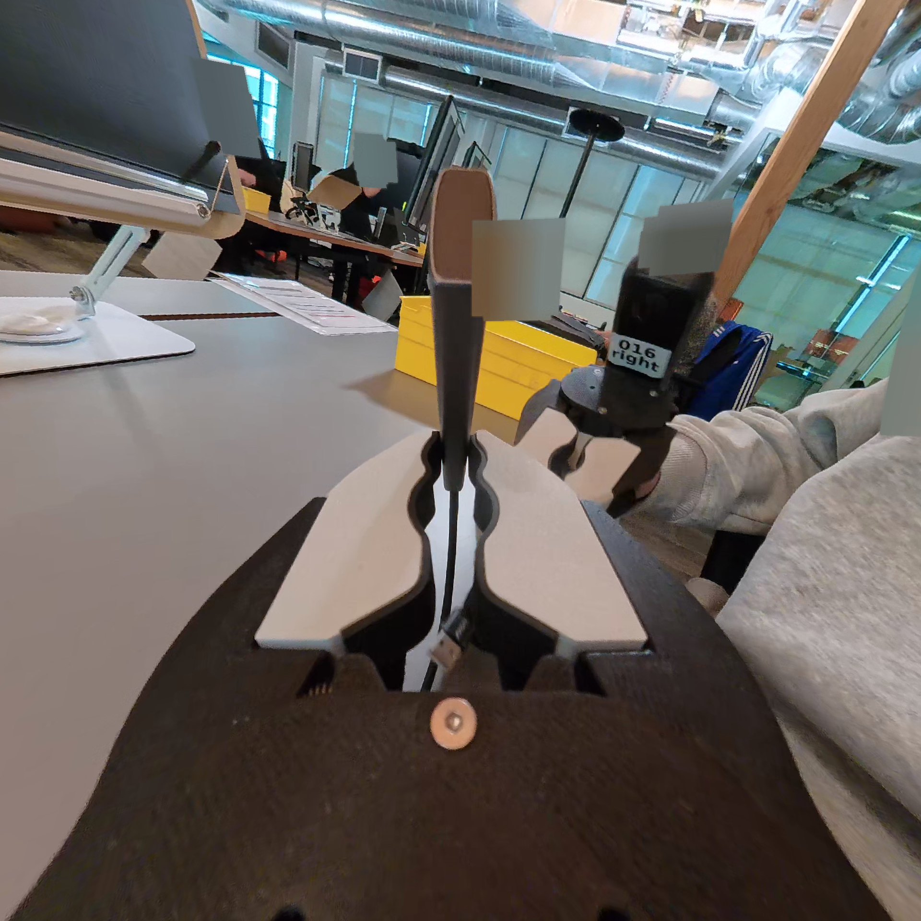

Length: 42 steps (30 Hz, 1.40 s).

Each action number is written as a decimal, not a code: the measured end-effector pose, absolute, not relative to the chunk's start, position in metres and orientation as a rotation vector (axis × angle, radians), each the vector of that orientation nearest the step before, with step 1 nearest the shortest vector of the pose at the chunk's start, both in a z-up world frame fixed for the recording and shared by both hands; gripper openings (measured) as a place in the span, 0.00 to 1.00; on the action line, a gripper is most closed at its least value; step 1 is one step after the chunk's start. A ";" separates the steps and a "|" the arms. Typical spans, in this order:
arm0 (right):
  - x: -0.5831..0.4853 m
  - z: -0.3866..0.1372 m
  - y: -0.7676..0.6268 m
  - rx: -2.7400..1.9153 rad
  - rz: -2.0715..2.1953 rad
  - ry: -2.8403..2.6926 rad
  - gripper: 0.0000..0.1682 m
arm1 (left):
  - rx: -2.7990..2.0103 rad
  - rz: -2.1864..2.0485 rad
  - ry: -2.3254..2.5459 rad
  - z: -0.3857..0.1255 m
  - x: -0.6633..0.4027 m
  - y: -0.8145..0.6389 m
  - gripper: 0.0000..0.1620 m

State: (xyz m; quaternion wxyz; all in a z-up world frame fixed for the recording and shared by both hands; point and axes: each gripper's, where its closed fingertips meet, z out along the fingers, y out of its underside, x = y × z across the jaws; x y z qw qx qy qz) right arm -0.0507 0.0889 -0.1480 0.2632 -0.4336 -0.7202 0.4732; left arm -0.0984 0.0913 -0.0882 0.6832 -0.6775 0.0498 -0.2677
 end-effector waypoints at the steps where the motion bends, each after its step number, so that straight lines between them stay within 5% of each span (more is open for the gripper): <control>1: -0.049 -0.143 0.092 -1.200 1.335 -1.914 0.03 | -1.520 -0.607 0.110 -0.089 -0.098 0.092 0.06; 16: -0.043 -0.105 0.113 -1.351 1.906 -1.591 0.03 | -1.557 -0.617 0.137 -0.098 -0.091 0.096 0.05; 42: -0.046 -0.096 0.181 -1.428 1.598 -1.269 0.03 | -1.511 -0.551 0.092 -0.087 -0.102 0.093 0.06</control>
